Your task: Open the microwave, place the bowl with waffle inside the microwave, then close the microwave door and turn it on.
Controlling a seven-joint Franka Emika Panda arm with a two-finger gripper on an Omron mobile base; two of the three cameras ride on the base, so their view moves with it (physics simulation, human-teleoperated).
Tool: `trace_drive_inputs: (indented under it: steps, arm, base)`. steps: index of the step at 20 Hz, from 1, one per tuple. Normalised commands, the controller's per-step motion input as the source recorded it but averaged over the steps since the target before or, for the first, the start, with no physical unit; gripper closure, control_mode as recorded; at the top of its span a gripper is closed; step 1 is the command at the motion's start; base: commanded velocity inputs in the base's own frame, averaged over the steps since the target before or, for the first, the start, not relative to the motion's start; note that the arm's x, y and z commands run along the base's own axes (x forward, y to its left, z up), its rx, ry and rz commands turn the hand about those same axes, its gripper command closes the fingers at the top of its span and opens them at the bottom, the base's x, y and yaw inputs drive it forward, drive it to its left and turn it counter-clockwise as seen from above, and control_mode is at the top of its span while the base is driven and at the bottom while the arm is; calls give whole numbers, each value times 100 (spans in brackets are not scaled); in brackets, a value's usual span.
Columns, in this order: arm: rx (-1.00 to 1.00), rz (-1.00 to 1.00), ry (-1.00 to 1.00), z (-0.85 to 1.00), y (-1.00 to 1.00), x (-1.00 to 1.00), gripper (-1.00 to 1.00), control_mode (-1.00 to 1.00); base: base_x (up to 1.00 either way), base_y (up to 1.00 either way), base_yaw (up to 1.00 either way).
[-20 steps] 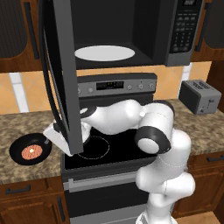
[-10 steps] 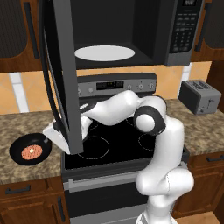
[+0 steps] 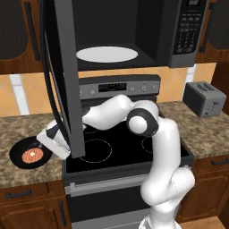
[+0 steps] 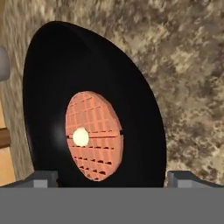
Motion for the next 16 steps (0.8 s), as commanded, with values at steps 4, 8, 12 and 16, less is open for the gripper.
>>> trace_drive_inputs:
  steps: [4,8,12,16]
  arm:
    - [0,0,0,-27,17,0,100,-100]
    - [0,0,0,-14,1,0,100,-100]
    - [0,0,0,-3,0,-4,100,-100]
    - [7,-1,-6,3,-37,-36,100,-100]
  base:
    - [0,0,0]
    - [0,0,0]
    - [0,0,0]
    - [0,0,0]
